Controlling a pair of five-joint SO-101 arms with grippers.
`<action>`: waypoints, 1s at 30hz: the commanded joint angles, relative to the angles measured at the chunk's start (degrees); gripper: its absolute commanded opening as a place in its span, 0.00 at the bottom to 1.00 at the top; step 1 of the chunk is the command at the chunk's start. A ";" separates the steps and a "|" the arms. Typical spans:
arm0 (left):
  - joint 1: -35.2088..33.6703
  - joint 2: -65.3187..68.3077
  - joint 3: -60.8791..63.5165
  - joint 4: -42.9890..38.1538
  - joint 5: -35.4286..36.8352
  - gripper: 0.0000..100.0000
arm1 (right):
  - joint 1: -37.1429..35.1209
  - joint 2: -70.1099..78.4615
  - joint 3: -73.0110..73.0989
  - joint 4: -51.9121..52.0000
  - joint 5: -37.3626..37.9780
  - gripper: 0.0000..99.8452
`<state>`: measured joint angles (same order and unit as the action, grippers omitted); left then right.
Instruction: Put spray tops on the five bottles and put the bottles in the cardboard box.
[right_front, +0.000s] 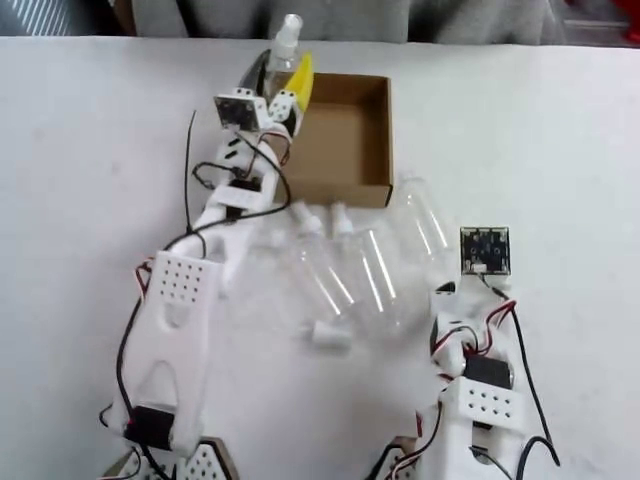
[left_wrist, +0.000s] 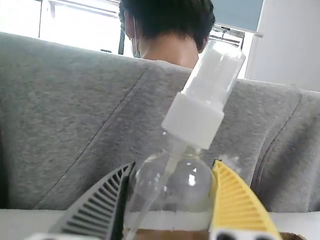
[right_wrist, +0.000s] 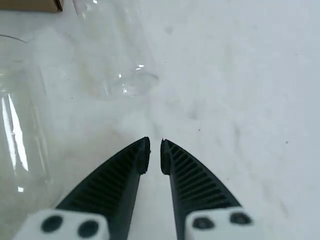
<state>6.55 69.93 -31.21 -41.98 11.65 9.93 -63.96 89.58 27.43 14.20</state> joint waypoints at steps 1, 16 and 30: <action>-1.10 -0.31 -3.34 0.26 0.00 0.11 | -0.22 -0.40 -0.44 -1.01 0.70 0.02; -1.36 14.29 -29.63 14.86 0.26 0.12 | -0.31 -0.31 -0.44 -1.01 0.70 0.02; -1.71 25.54 -51.16 29.54 0.18 0.28 | -0.31 -0.75 0.18 -1.10 0.79 0.03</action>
<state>6.02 96.04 -78.42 -16.40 11.38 9.93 -63.96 90.29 27.43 14.46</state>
